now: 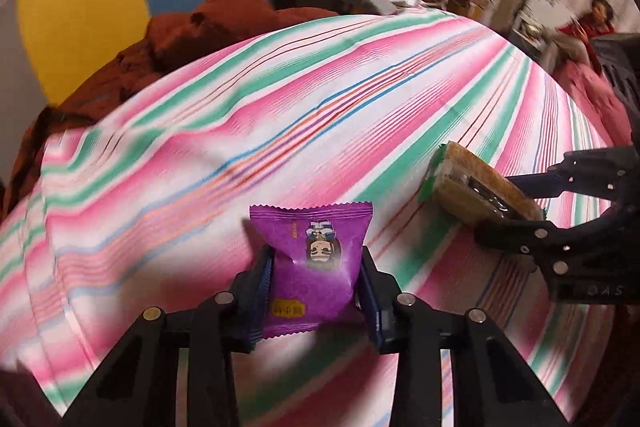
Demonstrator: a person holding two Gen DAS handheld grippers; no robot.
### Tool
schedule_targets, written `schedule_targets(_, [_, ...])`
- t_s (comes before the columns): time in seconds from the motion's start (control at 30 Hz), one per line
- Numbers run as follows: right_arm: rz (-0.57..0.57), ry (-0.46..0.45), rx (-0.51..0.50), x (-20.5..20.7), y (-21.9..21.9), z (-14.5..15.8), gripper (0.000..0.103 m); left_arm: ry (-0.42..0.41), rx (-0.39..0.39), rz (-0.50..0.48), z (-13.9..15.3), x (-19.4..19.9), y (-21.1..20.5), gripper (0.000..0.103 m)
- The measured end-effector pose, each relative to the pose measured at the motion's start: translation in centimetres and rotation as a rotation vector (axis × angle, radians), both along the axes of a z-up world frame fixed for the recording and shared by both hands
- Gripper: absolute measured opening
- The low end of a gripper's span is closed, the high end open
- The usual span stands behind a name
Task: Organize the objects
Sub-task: 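Grasp the purple snack packet with the left gripper while the right holds the crackers, then carry the purple packet and cracker packet over the gold tray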
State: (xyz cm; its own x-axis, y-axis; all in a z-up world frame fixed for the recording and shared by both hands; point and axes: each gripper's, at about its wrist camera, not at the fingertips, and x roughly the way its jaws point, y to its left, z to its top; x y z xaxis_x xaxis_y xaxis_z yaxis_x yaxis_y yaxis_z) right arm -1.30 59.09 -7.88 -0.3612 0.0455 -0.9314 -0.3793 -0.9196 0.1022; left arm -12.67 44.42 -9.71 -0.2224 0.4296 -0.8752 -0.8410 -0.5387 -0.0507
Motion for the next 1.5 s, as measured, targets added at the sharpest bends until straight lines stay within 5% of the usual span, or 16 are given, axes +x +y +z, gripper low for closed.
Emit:
schedule_targets(0.4, [0.122, 0.022, -0.033, -0.4, -2.7, -0.1, 0.05, -0.042, -0.003, 0.165, 0.6, 4.6, -5.1, 0.038])
schedule_targets(0.73, [0.174, 0.031, -0.029, 0.0, -4.1, 0.2, 0.05, -0.036, 0.036, 0.213, 1.2, 6.3, -7.6, 0.038])
schedule_targets(1.3, [0.128, -0.056, 0.047, -0.1, -5.9, 0.2, 0.05, 0.044, 0.176, 0.277, 7.5, 8.8, -16.6, 0.038])
schedule_targets(1.5, [0.148, 0.013, 0.031, -0.5, -9.5, 2.9, 0.05, 0.053, 0.224, 0.378, 8.6, 7.8, -21.7, 0.038])
